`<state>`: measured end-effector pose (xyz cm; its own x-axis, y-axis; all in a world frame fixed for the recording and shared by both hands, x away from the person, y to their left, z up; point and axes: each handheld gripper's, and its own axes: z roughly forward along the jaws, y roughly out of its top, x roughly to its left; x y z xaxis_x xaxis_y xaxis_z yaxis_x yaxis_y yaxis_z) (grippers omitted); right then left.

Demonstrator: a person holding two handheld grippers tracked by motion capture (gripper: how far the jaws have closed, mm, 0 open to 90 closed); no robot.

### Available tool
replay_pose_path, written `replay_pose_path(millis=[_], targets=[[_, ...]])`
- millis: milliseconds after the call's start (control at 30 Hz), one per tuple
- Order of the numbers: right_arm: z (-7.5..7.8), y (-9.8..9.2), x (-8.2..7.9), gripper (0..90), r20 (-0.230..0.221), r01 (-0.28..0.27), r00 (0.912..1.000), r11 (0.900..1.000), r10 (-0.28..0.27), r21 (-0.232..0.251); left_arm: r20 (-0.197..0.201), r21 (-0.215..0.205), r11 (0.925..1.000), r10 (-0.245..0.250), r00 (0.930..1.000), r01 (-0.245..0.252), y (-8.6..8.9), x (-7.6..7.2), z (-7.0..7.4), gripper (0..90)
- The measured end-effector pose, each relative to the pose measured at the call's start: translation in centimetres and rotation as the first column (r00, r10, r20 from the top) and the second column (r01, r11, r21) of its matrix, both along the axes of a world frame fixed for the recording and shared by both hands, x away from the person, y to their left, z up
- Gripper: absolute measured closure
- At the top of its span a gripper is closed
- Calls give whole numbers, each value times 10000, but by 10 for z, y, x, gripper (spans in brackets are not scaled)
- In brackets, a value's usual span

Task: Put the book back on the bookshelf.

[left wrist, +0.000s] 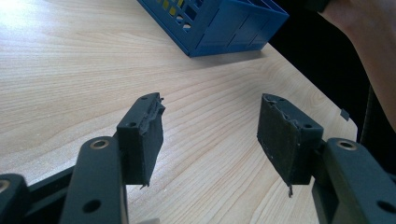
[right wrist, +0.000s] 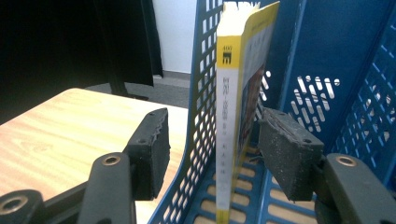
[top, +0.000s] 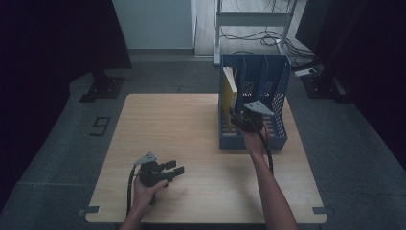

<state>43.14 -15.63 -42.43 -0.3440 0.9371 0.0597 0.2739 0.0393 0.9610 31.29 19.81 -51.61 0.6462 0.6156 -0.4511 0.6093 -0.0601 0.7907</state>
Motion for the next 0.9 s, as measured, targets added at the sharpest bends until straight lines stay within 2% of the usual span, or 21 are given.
replay_pose_path(millis=[167,500,600,700,900], targets=[[-6,-4,-13,417,-59,-252,9997,9997,253,12,-18,15,10000,-12,10000,12,0,0,0,403],[-22,-12,-52,410,-141,-855,9963,9963,853,-120,-76,52,10000,-53,10000,54,-1,0,-1,402],[-29,-14,-66,402,-242,-1050,9943,9941,1043,-283,-98,71,10000,-59,9999,60,-1,0,-2,402],[-35,-18,-77,402,-292,-1139,9931,9934,1134,-162,-138,92,9999,-48,9999,50,-1,0,-2,402],[-50,-24,-99,398,-542,-1344,9897,9906,1329,-261,-159,99,9999,-54,9999,56,0,0,-3,401]])
